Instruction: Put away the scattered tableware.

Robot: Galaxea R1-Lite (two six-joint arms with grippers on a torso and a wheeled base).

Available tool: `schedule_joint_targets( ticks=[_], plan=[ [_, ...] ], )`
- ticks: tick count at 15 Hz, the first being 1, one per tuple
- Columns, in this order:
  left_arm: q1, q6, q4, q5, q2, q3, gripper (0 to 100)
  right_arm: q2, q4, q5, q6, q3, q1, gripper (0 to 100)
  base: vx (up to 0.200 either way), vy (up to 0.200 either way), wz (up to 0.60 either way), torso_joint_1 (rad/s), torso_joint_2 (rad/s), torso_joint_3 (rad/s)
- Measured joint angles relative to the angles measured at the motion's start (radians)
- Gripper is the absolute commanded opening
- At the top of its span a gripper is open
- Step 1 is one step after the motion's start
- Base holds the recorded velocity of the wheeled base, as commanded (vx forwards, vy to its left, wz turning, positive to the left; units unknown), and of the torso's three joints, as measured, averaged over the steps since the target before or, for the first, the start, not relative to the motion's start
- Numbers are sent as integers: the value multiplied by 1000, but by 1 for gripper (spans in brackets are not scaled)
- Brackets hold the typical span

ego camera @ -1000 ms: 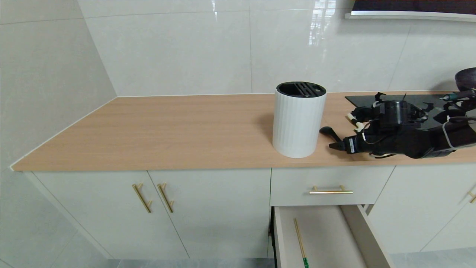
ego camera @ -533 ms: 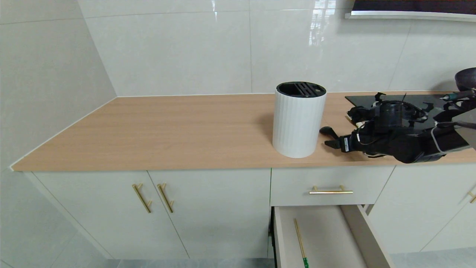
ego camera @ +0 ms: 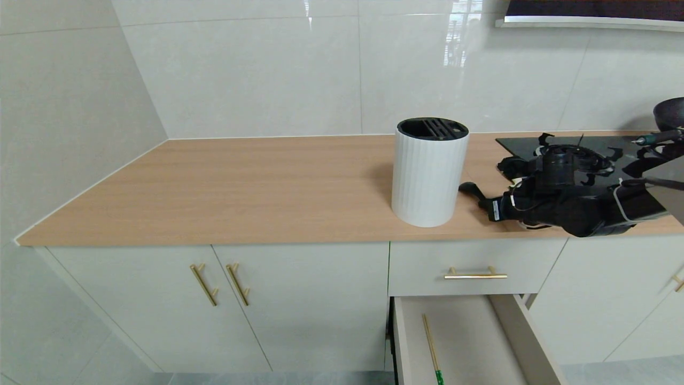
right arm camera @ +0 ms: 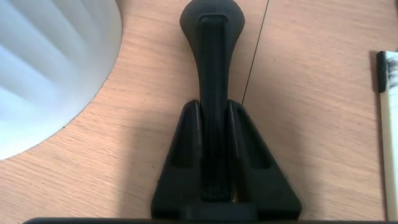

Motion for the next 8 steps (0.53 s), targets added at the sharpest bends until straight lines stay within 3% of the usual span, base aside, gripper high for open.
schedule_joint_targets(
  ticks=[3, 8],
  plan=[
    [0, 0, 0, 0, 0, 0, 100, -9, 6, -10, 7, 0, 0, 0, 0, 0, 0, 0, 0, 0],
    [0, 0, 0, 0, 0, 0, 100, -79, 75, -112, 100, 9, 0, 0, 0, 0, 0, 0, 0, 0]
  ],
)
